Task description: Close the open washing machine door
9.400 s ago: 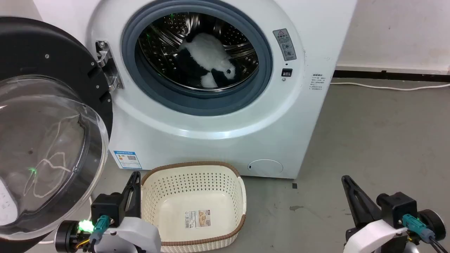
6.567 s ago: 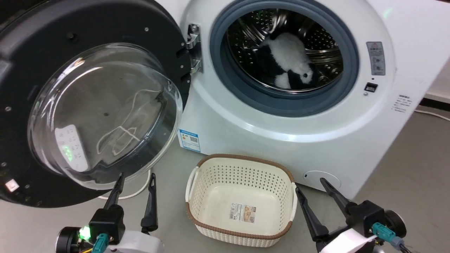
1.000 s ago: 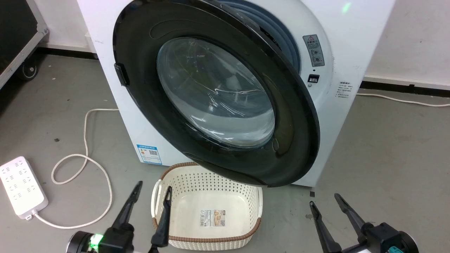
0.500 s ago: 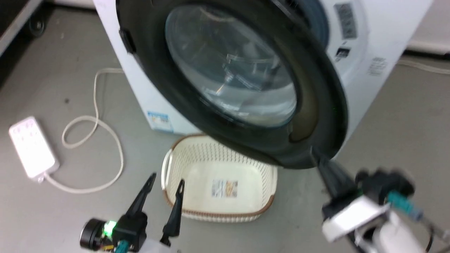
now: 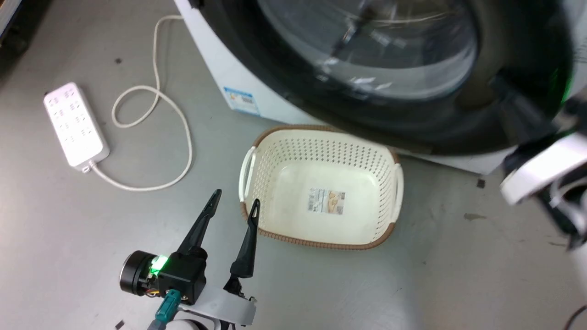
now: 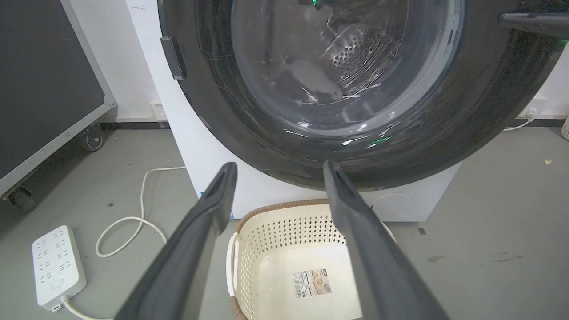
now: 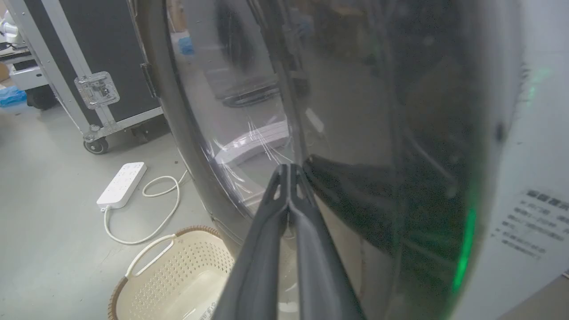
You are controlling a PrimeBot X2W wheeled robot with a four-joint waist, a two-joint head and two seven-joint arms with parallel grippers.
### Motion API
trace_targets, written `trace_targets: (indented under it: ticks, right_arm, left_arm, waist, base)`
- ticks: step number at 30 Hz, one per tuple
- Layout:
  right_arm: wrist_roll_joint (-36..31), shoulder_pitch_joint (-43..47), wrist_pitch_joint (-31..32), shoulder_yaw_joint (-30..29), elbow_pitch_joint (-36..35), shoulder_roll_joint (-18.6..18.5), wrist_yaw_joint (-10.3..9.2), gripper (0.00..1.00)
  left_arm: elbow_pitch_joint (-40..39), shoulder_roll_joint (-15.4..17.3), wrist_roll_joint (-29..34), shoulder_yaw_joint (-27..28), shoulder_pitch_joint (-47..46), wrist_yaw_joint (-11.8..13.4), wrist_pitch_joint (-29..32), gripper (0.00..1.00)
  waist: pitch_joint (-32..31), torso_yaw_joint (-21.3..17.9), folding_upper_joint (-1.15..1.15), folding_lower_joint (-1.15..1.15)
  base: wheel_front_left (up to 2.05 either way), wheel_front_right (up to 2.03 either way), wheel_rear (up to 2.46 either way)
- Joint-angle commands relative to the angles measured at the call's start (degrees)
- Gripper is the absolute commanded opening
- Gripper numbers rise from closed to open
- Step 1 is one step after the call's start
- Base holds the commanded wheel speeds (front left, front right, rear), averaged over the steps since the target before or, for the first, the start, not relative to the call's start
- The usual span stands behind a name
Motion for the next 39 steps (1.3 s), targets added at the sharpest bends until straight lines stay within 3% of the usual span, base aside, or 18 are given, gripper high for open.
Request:
trace_targets:
  ticks: [1, 9, 21, 22, 23, 24, 32, 36, 39]
  right_arm:
    - [0.63, -1.49, 0.09, -0.60, 0.57, -0.59, -0.10, 0.00]
    - [1.73, -12.02, 1.57, -4.94, 10.61, -2.24, -0.10, 0.00]
    - [0.62, -12.77, -1.70, -4.49, 16.35, -0.65, -0.10, 0.00]
    - [0.43, -11.81, -2.73, -4.01, 16.21, -0.60, -0.10, 0.21]
    - [0.07, -10.66, -3.83, -3.58, 16.05, -0.51, -0.10, 0.82]
    - [-0.12, -9.40, -4.73, -3.27, 15.86, -0.32, -0.10, 1.00]
    - [-2.17, 4.94, -9.87, -4.08, 10.03, 3.09, -0.10, 1.00]
    - [-5.79, 14.04, -10.98, -9.23, 3.94, 7.29, -0.10, 1.00]
    - [-9.74, 21.22, -11.45, -15.03, -1.21, 12.83, -0.10, 1.00]
  left_arm:
    - [-0.20, -0.18, -0.03, 0.03, -0.88, -0.17, -0.26, 1.00]
    - [-0.29, -0.73, -0.20, 0.22, -2.03, -0.56, -0.26, 1.00]
    - [0.33, -1.06, -0.60, 1.02, -1.72, -0.62, -0.26, 1.00]
    - [0.40, -1.07, -0.75, 1.19, -1.55, -0.67, -0.26, 1.00]
    - [0.53, -1.09, -0.85, 1.42, -1.30, -0.70, -0.26, 1.00]
    - [0.81, -1.09, -0.88, 1.62, -0.99, -0.75, -0.26, 1.00]
    - [3.17, -0.97, -0.78, 3.55, 2.08, -1.20, -0.26, 1.00]
    - [3.96, -0.65, -0.56, 4.30, 3.83, -1.33, -0.26, 1.00]
    - [4.27, -0.61, -0.50, 4.52, 4.58, -1.47, -0.26, 1.00]
  waist:
    - [0.84, 0.74, -0.01, -0.02]
    - [2.52, 1.42, -0.01, -0.02]
    - [-0.35, 0.14, -0.01, -0.02]
    - [-1.23, -0.17, -0.01, -0.02]
    - [-2.22, -0.55, -0.01, -0.02]
    - [-3.17, -0.91, -0.01, -0.02]
    - [-11.82, -4.21, -0.01, -0.02]
    - [-14.64, -6.14, -0.01, -0.02]
    - [-15.96, -7.12, -0.01, -0.02]
  base:
    - [0.00, 0.00, 0.00]
    - [0.00, 0.00, 0.00]
    - [0.00, 0.00, 0.00]
    - [0.00, 0.00, 0.00]
    - [0.00, 0.00, 0.00]
    - [0.00, 0.00, 0.00]
    - [0.00, 0.00, 0.00]
    - [0.00, 0.00, 0.00]
    - [0.00, 0.00, 0.00]
